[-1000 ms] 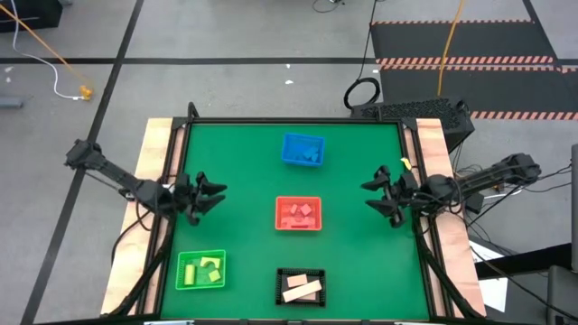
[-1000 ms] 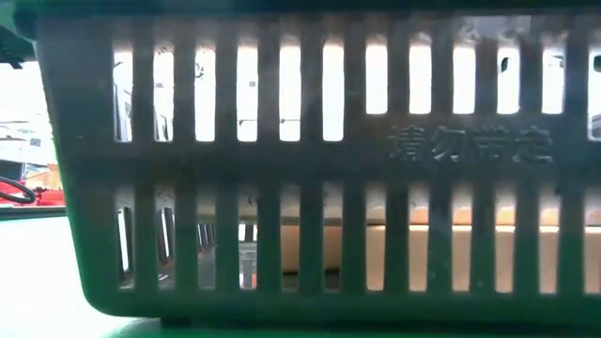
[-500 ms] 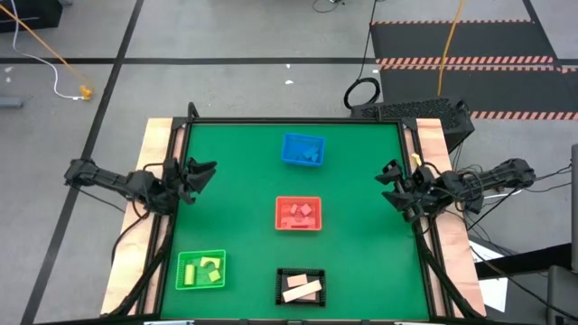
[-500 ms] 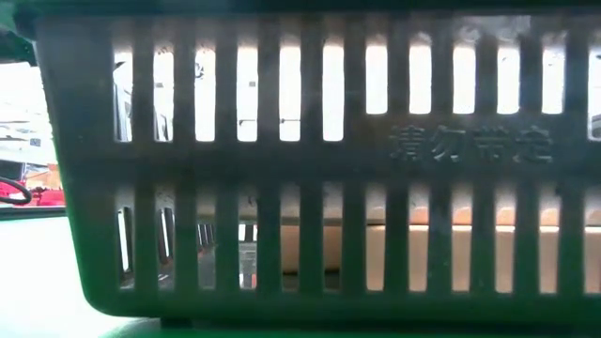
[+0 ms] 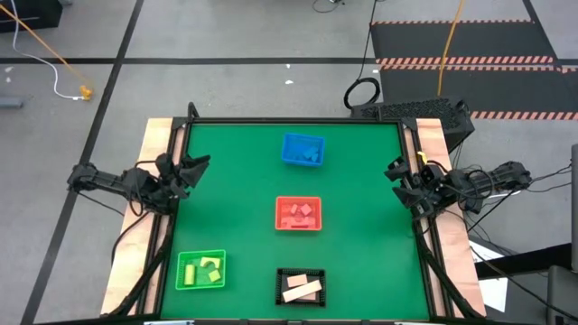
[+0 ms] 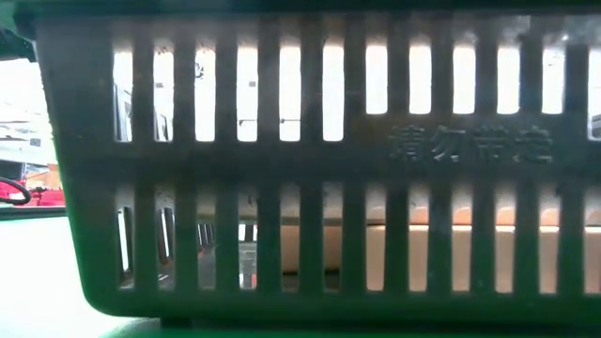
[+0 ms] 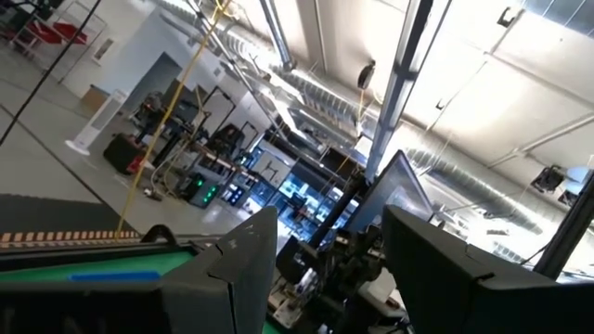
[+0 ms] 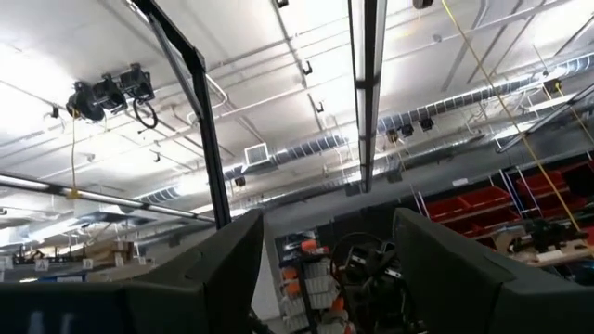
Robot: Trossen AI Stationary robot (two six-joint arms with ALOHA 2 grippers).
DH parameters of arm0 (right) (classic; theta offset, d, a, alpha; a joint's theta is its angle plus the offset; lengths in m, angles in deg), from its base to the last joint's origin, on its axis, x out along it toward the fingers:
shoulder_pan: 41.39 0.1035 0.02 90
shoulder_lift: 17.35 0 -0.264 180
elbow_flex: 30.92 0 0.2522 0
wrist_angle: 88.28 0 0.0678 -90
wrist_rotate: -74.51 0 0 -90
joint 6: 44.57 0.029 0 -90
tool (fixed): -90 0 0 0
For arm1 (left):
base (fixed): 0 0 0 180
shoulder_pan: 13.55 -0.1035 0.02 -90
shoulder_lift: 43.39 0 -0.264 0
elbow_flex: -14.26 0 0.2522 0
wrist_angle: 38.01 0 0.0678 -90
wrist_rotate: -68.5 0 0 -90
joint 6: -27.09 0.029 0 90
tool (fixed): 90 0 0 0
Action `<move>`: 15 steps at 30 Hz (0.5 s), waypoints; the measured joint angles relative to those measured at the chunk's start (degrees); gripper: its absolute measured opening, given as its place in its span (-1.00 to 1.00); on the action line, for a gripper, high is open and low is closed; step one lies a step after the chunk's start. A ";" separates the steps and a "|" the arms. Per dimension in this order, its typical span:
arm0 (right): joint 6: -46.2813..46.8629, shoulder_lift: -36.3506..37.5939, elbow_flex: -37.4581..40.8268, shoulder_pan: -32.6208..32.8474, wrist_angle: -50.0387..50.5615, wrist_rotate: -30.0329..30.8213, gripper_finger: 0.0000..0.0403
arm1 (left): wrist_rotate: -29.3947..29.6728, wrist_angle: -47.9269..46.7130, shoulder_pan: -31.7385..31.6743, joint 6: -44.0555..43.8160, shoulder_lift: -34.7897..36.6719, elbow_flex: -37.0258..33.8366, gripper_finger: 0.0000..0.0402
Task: Sort & place blocks by color
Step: Return to Home Position
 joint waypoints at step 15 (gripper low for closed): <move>-0.01 -0.01 0.00 0.02 0.04 0.00 0.17 | 0.00 -0.43 0.00 0.00 -0.42 0.00 -0.03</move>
